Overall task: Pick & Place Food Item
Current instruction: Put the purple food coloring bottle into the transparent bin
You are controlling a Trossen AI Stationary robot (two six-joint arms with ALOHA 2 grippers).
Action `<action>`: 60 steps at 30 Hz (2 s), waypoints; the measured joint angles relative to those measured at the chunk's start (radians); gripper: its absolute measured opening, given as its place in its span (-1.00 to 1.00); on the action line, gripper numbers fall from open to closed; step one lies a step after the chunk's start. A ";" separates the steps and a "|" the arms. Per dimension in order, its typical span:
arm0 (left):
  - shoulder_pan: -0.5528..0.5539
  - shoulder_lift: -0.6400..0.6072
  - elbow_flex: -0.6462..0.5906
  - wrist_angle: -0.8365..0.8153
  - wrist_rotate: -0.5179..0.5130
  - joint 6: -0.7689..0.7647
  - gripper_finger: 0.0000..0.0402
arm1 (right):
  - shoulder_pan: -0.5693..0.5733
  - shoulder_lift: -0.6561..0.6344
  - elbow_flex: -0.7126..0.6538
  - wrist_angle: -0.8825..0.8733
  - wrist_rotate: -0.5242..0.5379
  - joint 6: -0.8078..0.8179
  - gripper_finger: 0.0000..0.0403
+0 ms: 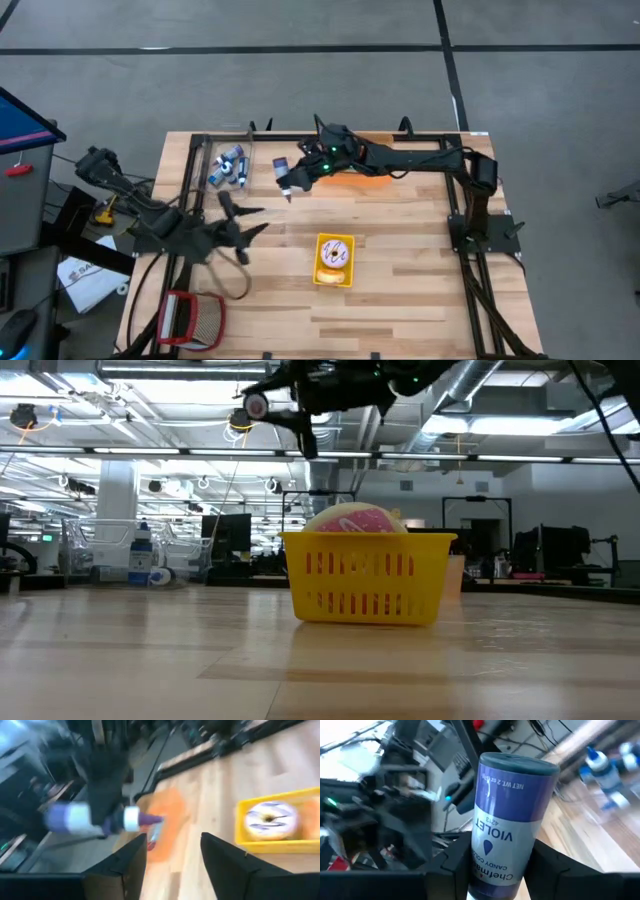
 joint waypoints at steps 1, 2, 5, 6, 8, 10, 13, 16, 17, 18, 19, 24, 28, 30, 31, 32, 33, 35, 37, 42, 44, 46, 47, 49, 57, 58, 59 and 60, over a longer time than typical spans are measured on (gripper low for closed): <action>0.030 0.024 0.000 0.018 -0.004 -0.007 -0.07 | 0.003 0.007 0.022 -0.002 -0.004 -0.008 -0.31; 0.057 0.044 0.000 0.053 -0.022 -0.009 -0.02 | 0.004 0.010 0.039 0.000 -0.005 -0.015 -0.31; 0.108 0.085 0.000 0.204 -0.116 -0.035 0.13 | 0.004 0.009 0.070 -0.002 -0.010 -0.047 -0.31; 0.115 0.090 0.000 0.244 -0.126 -0.040 0.17 | 0.004 0.008 0.074 -0.004 -0.011 -0.056 -0.31; 0.120 0.097 0.000 0.299 -0.149 -0.086 0.24 | 0.002 0.004 0.079 -0.008 -0.012 -0.085 -0.31; 0.120 0.097 0.000 0.301 -0.166 -0.143 0.26 | 0.002 -0.002 0.079 -0.006 -0.015 -0.114 -0.31; 0.120 0.094 0.000 0.301 -0.180 -0.247 0.26 | 0.002 -0.004 0.080 -0.002 -0.019 -0.160 -0.31; 0.122 0.094 0.000 0.301 -0.180 -0.322 0.23 | 0.003 -0.003 0.080 -0.001 -0.037 -0.200 -0.31; 0.128 0.094 0.000 0.301 -0.180 -0.341 0.23 | 0.003 -0.003 0.080 0.003 -0.038 -0.214 -0.31; 0.135 0.094 0.000 0.300 -0.179 -0.362 0.23 | 0.005 -0.003 0.080 0.005 -0.037 -0.228 -0.30; 0.142 0.094 0.000 0.300 -0.173 -0.386 0.23 | 0.007 -0.003 0.080 0.007 -0.037 -0.241 -0.30; 0.201 0.094 0.000 0.333 -0.098 -0.473 0.25 | 0.012 -0.004 0.080 0.068 -0.065 -0.253 -0.31; 0.267 0.090 0.000 0.372 0.008 -0.486 0.23 | 0.012 -0.004 0.080 0.058 -0.072 -0.267 -0.31; 0.297 0.089 0.000 0.394 0.050 -0.486 0.20 | 0.012 -0.004 0.080 0.060 -0.071 -0.270 -0.31; 0.310 0.089 0.000 0.398 0.072 -0.486 0.19 | 0.012 -0.004 0.080 0.060 -0.071 -0.270 -0.31; 0.322 0.090 0.000 0.400 0.094 -0.486 0.17 | 0.012 -0.004 0.080 0.059 -0.071 -0.270 -0.31; 0.332 0.090 0.000 0.403 0.109 -0.487 0.15 | 0.012 -0.004 0.080 0.059 -0.071 -0.271 -0.31; 0.346 0.090 0.000 0.406 0.133 -0.486 0.07 | 0.012 -0.004 0.080 0.059 -0.071 -0.277 -0.32; 0.353 0.090 0.000 0.406 0.145 -0.486 -0.04 | 0.012 -0.004 0.080 0.059 -0.073 -0.278 -0.32; 0.350 0.087 0.000 0.404 0.150 -0.491 -0.30 | 0.012 -0.004 0.080 0.058 -0.078 -0.296 -0.32; 0.350 0.087 0.000 0.393 0.150 -0.490 -0.31 | 0.015 -0.004 0.080 0.056 -0.078 -0.304 -0.32; 0.349 0.085 0.000 0.373 0.150 -0.485 -0.32 | 0.021 -0.004 0.079 0.052 -0.076 -0.324 -0.30; 0.349 0.082 0.000 0.361 0.150 -0.484 -0.32 | 0.024 -0.004 0.079 0.052 -0.073 -0.332 -0.29; 0.348 0.072 0.001 0.338 0.150 -0.483 -0.33 | 0.029 -0.003 0.079 0.057 -0.068 -0.337 -0.26; 0.348 0.010 0.004 0.201 0.151 -0.525 -0.38 | 0.035 -0.047 0.077 0.095 -0.024 -0.339 -0.06; 0.346 0.002 0.002 0.184 0.148 -0.526 -0.50 | 0.035 -0.063 0.077 0.095 -0.017 -0.346 -0.04; 0.341 -0.003 0.003 0.172 0.142 -0.531 -0.51 | 0.034 -0.081 0.077 0.088 -0.015 -0.353 -0.02; 0.338 -0.008 0.002 0.158 0.126 -0.530 -0.50 | 0.034 -0.097 0.077 0.084 -0.004 -0.362 0.00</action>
